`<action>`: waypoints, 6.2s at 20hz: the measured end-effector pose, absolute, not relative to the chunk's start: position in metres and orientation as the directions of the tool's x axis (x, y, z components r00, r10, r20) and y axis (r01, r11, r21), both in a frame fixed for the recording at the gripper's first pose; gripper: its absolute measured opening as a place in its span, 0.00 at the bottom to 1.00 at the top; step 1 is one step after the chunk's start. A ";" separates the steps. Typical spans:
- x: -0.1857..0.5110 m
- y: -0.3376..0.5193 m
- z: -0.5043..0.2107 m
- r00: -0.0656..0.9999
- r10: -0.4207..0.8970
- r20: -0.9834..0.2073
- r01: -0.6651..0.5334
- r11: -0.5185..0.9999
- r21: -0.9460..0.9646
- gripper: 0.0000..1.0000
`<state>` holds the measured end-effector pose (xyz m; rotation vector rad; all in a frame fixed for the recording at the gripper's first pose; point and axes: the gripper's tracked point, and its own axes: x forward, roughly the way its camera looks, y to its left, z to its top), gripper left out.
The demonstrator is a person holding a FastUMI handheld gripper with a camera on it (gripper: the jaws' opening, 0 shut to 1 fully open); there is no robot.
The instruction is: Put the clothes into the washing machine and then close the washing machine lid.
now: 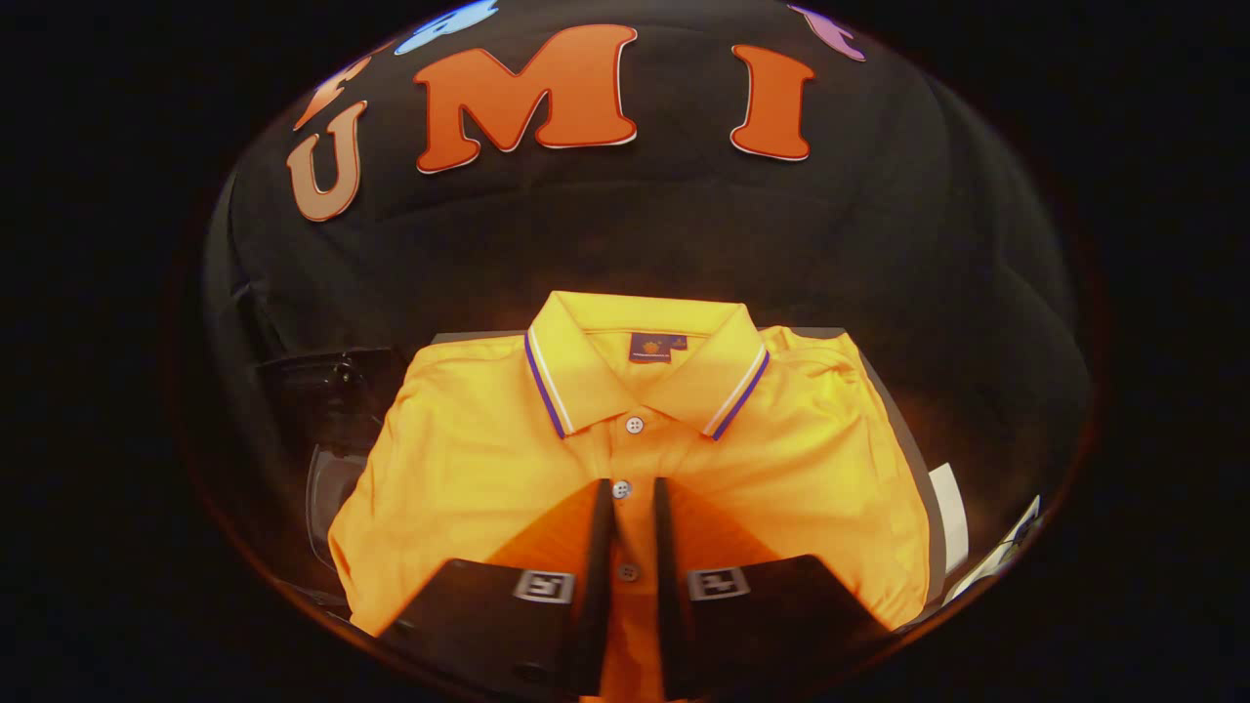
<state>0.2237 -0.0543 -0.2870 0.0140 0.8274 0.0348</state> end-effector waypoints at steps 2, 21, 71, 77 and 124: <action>0.224 -0.055 -0.287 0.679 0.033 -0.733 -0.035 0.999 0.012 0.18; 0.212 -0.026 -0.167 0.824 0.336 -0.456 -0.217 0.931 0.294 0.09; 0.196 0.369 -0.456 0.554 0.425 -0.716 -0.276 0.905 0.324 0.09; 0.195 0.366 -0.515 0.490 0.379 -0.785 -0.243 0.924 0.294 0.10; 0.294 0.368 -0.347 0.797 0.267 -0.541 -0.239 0.963 0.123 0.99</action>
